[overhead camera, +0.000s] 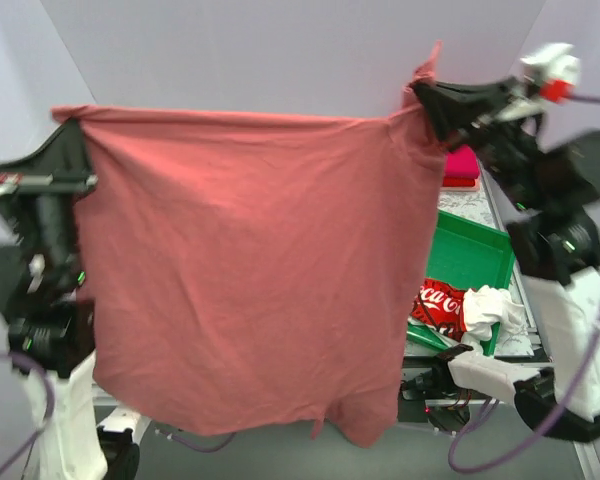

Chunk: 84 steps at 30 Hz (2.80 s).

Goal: Fold and stack the t-shirts
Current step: Flatten the tshirt out

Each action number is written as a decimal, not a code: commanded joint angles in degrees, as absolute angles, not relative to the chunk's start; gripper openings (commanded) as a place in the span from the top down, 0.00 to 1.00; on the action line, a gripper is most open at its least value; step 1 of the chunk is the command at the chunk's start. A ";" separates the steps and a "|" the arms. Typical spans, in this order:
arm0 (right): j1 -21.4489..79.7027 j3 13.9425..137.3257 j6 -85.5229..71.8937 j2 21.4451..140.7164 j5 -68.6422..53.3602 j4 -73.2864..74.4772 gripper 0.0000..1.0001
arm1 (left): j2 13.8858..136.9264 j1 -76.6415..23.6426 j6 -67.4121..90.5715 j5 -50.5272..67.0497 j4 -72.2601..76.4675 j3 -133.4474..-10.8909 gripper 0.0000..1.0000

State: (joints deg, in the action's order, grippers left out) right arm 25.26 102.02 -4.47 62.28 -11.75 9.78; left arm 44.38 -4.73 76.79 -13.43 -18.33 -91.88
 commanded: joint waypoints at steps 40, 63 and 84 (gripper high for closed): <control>20.04 72.15 -11.87 101.07 -2.95 10.81 0.02 | 90.60 1.32 81.12 12.03 -10.28 -57.83 0.06; 19.60 99.99 -9.67 129.19 -13.00 16.26 0.02 | 112.85 6.32 82.18 0.88 -11.60 -70.22 0.02; 19.95 130.41 -15.56 150.12 -19.95 2.99 0.02 | 129.99 12.04 79.63 -0.62 -19.33 -96.93 0.02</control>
State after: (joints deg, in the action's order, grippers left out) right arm 19.64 127.70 -14.55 149.47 -18.81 7.53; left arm 127.13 11.11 81.41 1.67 -13.87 -94.00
